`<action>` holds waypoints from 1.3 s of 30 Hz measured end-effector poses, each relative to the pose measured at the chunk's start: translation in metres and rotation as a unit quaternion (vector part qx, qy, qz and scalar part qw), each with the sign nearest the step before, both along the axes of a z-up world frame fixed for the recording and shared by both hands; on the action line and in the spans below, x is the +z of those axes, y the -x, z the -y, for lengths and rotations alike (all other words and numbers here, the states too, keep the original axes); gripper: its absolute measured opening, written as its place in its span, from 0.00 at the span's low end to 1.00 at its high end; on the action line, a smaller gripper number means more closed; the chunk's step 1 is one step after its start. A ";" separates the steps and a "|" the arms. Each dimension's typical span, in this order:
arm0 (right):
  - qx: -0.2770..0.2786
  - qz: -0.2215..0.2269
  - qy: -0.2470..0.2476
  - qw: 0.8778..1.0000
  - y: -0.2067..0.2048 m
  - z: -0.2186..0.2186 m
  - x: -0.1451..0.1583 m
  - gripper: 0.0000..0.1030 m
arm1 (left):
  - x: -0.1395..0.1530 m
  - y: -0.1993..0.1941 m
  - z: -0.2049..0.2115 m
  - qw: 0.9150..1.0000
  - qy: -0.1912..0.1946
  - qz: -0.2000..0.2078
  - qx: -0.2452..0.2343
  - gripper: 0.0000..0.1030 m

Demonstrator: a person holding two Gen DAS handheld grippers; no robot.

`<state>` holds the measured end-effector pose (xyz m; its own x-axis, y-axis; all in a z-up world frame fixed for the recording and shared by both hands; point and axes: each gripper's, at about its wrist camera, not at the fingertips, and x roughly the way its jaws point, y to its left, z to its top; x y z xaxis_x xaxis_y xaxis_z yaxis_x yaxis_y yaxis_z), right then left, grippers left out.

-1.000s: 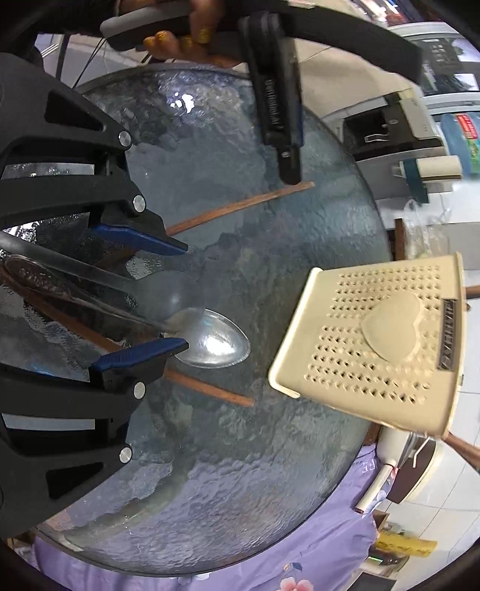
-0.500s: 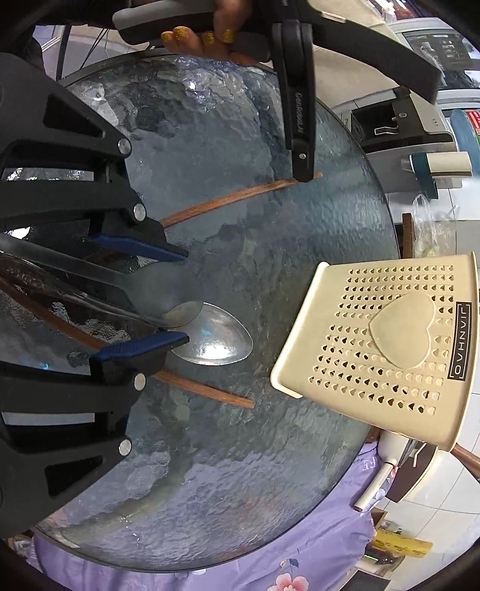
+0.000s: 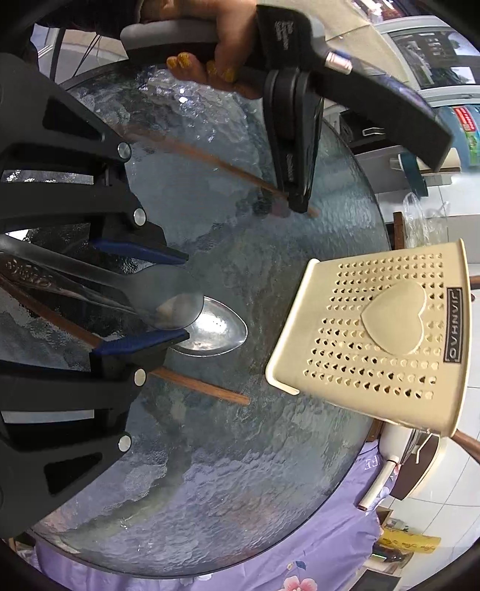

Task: Organize utensils
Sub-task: 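Grasp a silver spoon with the right tool while the left tool grasps a brown chopstick, then carry the brown chopstick with the left tool while the right tool carries the silver spoon to the holder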

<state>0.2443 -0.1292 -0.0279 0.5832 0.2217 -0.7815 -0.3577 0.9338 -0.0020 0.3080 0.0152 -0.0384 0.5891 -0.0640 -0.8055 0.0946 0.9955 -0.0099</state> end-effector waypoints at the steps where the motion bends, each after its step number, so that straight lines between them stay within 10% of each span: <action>1: 0.000 0.001 -0.003 1.000 0.000 0.001 0.001 0.35 | 0.000 -0.001 0.003 1.000 -0.004 0.000 -0.003 0.09; 12: -0.002 0.009 -0.035 0.999 -0.001 0.011 0.009 0.35 | 0.001 0.002 0.013 1.000 -0.004 -0.002 -0.016 0.07; 39: 0.024 0.058 -0.119 0.991 0.023 0.027 0.083 0.35 | 0.116 0.086 0.003 0.982 0.076 0.157 -0.069 0.07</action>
